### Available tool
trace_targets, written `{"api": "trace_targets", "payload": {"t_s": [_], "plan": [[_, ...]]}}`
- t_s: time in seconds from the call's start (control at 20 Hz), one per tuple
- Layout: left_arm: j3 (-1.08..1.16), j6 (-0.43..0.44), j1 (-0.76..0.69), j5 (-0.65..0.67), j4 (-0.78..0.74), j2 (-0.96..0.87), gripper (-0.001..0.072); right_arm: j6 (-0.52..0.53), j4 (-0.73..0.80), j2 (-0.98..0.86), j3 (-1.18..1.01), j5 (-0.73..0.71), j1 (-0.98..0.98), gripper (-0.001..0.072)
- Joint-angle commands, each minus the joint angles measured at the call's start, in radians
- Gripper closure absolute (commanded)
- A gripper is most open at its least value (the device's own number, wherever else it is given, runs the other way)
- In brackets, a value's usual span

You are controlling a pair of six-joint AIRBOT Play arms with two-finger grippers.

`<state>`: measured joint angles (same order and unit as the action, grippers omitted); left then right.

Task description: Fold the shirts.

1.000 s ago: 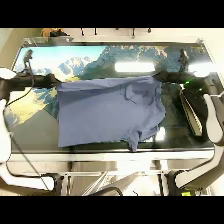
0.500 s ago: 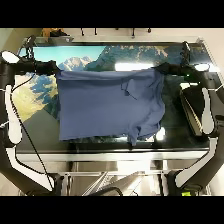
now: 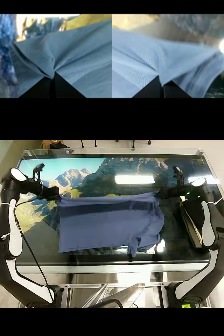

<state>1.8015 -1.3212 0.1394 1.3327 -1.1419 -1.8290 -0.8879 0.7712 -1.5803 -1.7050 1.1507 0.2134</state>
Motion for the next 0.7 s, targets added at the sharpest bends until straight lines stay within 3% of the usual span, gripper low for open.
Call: {"api": "trace_targets", "payload": {"t_s": [0.0, 0.35, 0.4, 0.45, 0.5, 0.55, 0.6, 0.65], "plan": [[-0.135, -0.003, -0.002, -0.108, -0.018, 0.005, 0.0693, 0.014, 0.041, 0.0, 0.076, -0.044, -0.002, 0.0693], [-0.26, 0.019, -0.002, -0.222, -0.009, 0.005, 0.0687, 0.019, 0.044, -0.023, 0.113, -0.069, -0.01, 0.0677], [-0.243, 0.019, -0.002, -0.212, -0.005, 0.005, 0.0686, 0.006, 0.044, -0.015, 0.113, -0.069, -0.01, 0.0537], [-0.217, 0.018, -0.002, -0.185, -0.006, 0.005, 0.0625, -0.011, 0.045, -0.002, 0.113, -0.069, -0.007, 0.0429], [-0.181, 0.018, -0.002, -0.151, -0.006, 0.005, 0.0211, -0.029, 0.045, 0.022, 0.113, -0.069, 0.002, 0.0391], [-0.142, -0.001, -0.002, -0.12, -0.009, 0.005, -0.0005, -0.042, 0.045, 0.053, 0.113, -0.065, 0.013, 0.0384], [-0.101, -0.019, 0.002, -0.084, -0.011, 0.005, -0.0005, -0.062, 0.05, 0.094, 0.113, -0.051, 0.031, 0.0382], [-0.057, -0.037, 0.008, -0.035, -0.01, 0.006, -0.0005, -0.105, 0.061, 0.137, 0.113, -0.026, 0.056, 0.0302]]}}
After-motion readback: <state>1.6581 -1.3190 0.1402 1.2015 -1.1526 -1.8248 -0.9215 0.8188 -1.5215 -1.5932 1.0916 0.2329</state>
